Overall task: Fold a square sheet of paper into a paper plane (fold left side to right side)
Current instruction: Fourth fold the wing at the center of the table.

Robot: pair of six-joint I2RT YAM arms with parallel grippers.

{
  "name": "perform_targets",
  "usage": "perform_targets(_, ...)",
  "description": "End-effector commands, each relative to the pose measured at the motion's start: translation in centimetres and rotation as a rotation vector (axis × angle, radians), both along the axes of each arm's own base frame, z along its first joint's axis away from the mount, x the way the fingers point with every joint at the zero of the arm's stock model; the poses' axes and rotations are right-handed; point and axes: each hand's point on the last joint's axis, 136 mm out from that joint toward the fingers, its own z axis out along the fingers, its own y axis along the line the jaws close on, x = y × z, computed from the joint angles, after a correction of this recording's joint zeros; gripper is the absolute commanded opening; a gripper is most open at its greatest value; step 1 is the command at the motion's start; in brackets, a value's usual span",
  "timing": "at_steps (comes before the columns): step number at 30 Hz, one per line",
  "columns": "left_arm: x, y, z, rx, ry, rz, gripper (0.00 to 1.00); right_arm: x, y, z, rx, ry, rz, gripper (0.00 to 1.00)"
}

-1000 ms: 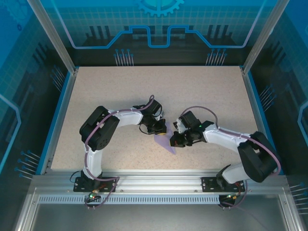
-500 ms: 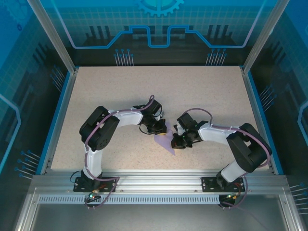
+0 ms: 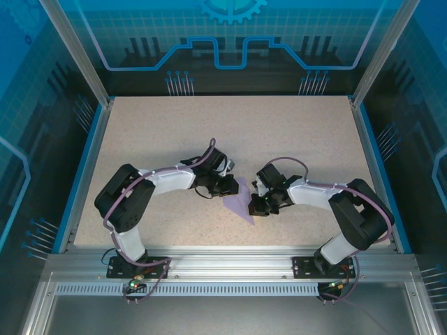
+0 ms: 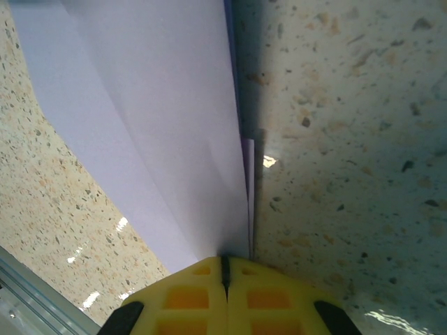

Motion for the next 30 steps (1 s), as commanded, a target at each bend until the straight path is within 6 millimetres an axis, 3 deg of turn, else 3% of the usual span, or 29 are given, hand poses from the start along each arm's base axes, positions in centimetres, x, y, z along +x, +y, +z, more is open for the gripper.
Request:
perform_targets(1,-2.2,-1.8,0.3,-0.075,-0.002,-0.099,0.14,-2.9,-3.4,-3.2,-0.191,0.106,-0.006,0.00)
perform_targets(5,-3.5,-2.8,-0.8,-0.075,0.031,-0.135,0.12,-2.9,-3.4,-3.2,-0.202,0.108,0.000,0.00)
perform_targets(12,-3.7,-4.0,-1.5,-0.089,0.046,-0.145,0.10,-3.0,-3.4,-3.2,-0.211,0.108,0.006,0.00)
perform_targets(19,-3.4,-3.7,-2.8,-0.048,0.060,-0.131,0.09,-3.0,-3.4,-3.2,-0.216,0.110,0.012,0.00)
perform_targets(30,-2.8,-1.6,-5.4,0.114,0.080,-0.065,0.07,-3.4,-4.0,-3.4,-0.251,0.120,0.024,0.00)
